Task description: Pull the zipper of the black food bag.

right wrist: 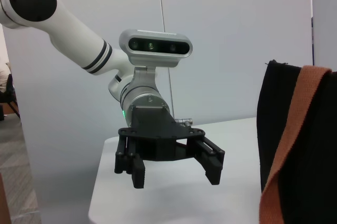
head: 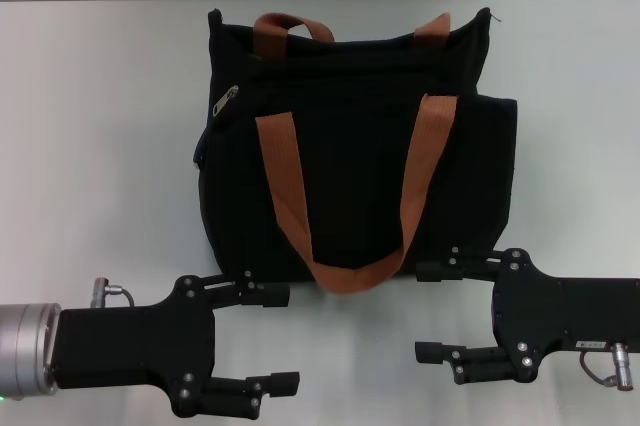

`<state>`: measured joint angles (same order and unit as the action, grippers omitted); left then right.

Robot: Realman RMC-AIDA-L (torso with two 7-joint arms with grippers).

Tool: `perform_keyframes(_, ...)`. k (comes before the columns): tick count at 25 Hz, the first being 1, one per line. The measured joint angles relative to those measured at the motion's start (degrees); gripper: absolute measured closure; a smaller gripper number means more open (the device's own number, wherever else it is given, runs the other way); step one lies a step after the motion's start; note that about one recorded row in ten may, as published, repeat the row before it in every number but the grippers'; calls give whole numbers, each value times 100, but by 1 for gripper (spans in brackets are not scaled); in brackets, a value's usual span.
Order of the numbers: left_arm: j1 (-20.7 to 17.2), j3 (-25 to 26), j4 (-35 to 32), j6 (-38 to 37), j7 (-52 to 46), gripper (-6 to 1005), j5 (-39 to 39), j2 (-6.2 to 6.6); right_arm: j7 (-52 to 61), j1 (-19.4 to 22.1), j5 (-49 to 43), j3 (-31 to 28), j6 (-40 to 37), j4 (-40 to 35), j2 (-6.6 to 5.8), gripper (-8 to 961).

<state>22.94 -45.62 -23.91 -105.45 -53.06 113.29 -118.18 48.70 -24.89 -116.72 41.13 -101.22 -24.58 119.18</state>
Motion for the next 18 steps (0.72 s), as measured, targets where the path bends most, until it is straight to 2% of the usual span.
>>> perform_keyframes(16,-20,6,0,-55,-11,183,-23,24,-1,25,0,-1,-2,26,0,177)
perform_keyframes(18,-20,169,-1,-198,2,185,-40,28,-1,35,0,-10,2,25,0,178)
